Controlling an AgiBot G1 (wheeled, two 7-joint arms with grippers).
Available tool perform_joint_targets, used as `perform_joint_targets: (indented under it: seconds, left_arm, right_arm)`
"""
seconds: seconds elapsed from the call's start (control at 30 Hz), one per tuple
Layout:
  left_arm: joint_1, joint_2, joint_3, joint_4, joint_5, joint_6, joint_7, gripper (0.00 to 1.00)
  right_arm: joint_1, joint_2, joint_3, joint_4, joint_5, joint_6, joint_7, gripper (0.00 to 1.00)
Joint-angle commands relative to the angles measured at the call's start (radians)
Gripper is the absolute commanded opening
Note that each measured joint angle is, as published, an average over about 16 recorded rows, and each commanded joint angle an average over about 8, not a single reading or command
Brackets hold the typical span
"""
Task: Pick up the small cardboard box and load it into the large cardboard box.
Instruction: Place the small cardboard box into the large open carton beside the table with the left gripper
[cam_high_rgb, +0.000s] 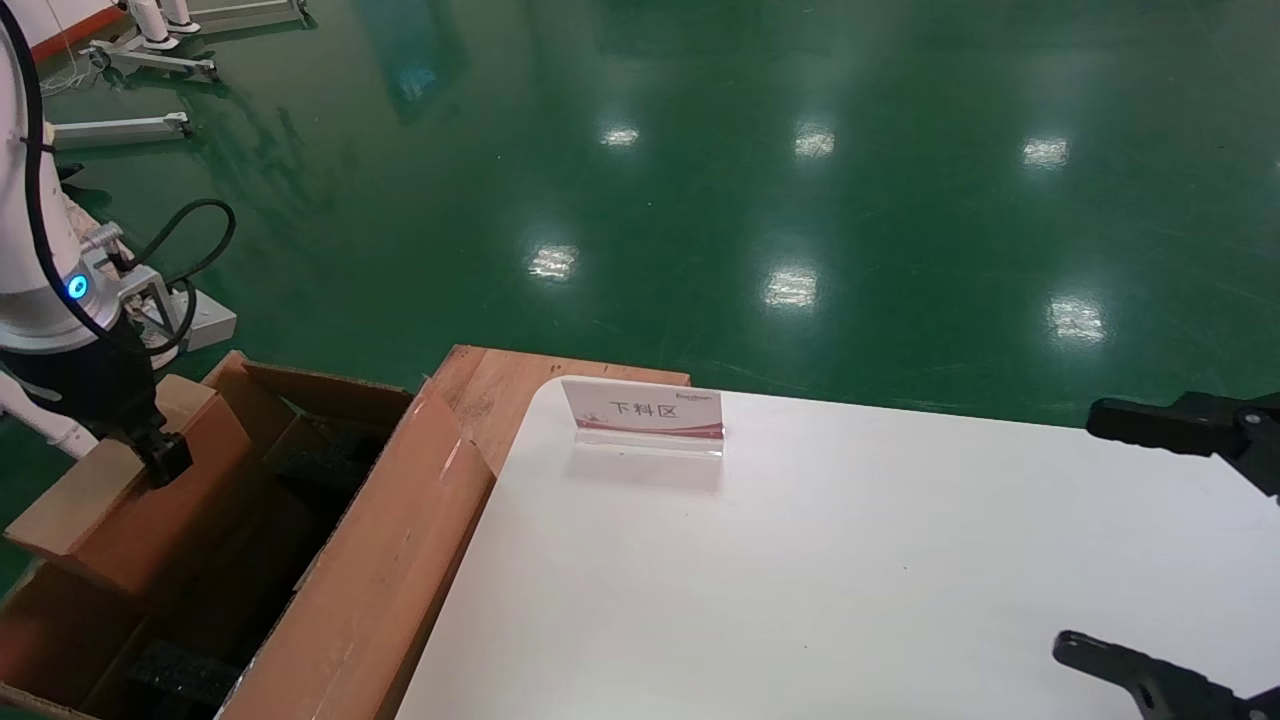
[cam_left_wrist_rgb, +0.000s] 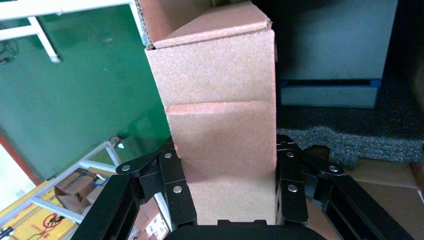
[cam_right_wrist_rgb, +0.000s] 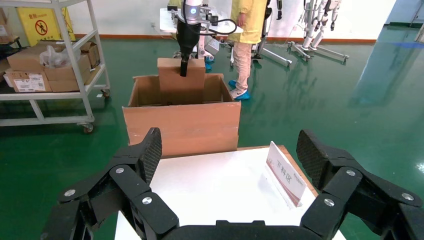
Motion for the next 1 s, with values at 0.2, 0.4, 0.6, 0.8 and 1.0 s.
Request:
perform_joint_targets:
  seconds: [0.2, 0.4, 0.6, 0.8, 1.0]
  left_arm:
    - [0.067, 0.008, -0.011, 0.078, -0.024, -0.013, 0.038, 0.0]
    - [0.127, 0.018, -0.022, 0.152, -0.047, -0.012, 0.072, 0.0]
    - [0.189, 0.025, -0.031, 0.226, -0.066, -0.016, 0.104, 0.0]
    - [0.23, 0.033, -0.039, 0.284, -0.08, -0.013, 0.142, 0.19]
    - [0.249, 0.038, -0.045, 0.313, -0.089, -0.009, 0.163, 0.9]
  right_arm:
    - [0.0, 0.0, 0.0, 0.0, 0.0, 0.0, 0.0, 1.0]
    - [0.0, 0.0, -0.001, 0.0, 0.001, 0.0, 0.0, 1.0]
    - [0.0, 0.0, -0.001, 0.0, 0.001, 0.0, -0.001, 1.0]
    - [0.0, 0.001, -0.001, 0.0, 0.001, 0.001, -0.001, 1.0]
    - [0.0, 0.001, -0.002, 0.0, 0.001, 0.001, -0.001, 1.0]
